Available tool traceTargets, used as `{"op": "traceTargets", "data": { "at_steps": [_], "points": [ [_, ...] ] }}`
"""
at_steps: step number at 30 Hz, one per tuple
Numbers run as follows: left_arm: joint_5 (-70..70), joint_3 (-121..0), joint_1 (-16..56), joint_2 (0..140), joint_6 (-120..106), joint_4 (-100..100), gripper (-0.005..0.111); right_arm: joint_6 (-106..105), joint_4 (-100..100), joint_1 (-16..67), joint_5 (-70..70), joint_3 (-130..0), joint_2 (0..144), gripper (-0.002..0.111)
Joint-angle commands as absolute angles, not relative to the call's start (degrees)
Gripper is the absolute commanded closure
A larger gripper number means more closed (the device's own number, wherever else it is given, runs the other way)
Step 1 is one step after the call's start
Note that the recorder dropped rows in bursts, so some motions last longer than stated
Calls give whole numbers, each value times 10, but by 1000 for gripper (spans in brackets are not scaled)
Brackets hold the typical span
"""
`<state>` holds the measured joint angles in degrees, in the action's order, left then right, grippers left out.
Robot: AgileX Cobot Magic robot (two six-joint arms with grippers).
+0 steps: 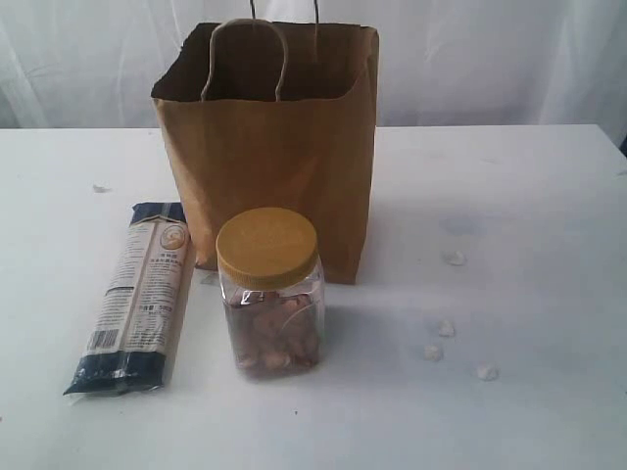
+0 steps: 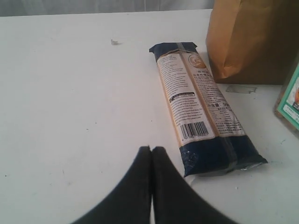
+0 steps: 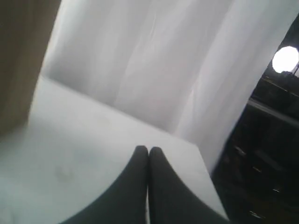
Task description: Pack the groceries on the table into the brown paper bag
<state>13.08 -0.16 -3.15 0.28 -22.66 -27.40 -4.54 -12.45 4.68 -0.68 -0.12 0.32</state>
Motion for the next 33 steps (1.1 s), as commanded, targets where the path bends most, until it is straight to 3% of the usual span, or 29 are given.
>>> {"op": "traceTargets", "data": {
  "at_steps": [1,4,7,10,13,21,29,33],
  "points": [
    [133,0,-33,0,-223,-271,107,231,-46,45,-257,0,0,108],
    [136,0,-33,0,-223,-261,107,355,18,45,-452,0,0,108],
    [136,0,-33,0,-223,-261,107,437,49,45,-473,-45,0,108],
    [136,0,-33,0,-223,-261,107,411,39,45,-381,-115,7,108],
    [136,0,-33,0,-223,-261,107,248,0,45,-245,-194,48,108],
    [135,0,-33,0,-223,-261,107,-149,-47,45,16,-319,305,108],
    [135,0,-33,0,-223,-261,107,-15,-42,46,358,-450,742,108],
    [135,0,-33,0,-223,-261,107,-43,0,46,390,-535,892,108]
  ]
}}
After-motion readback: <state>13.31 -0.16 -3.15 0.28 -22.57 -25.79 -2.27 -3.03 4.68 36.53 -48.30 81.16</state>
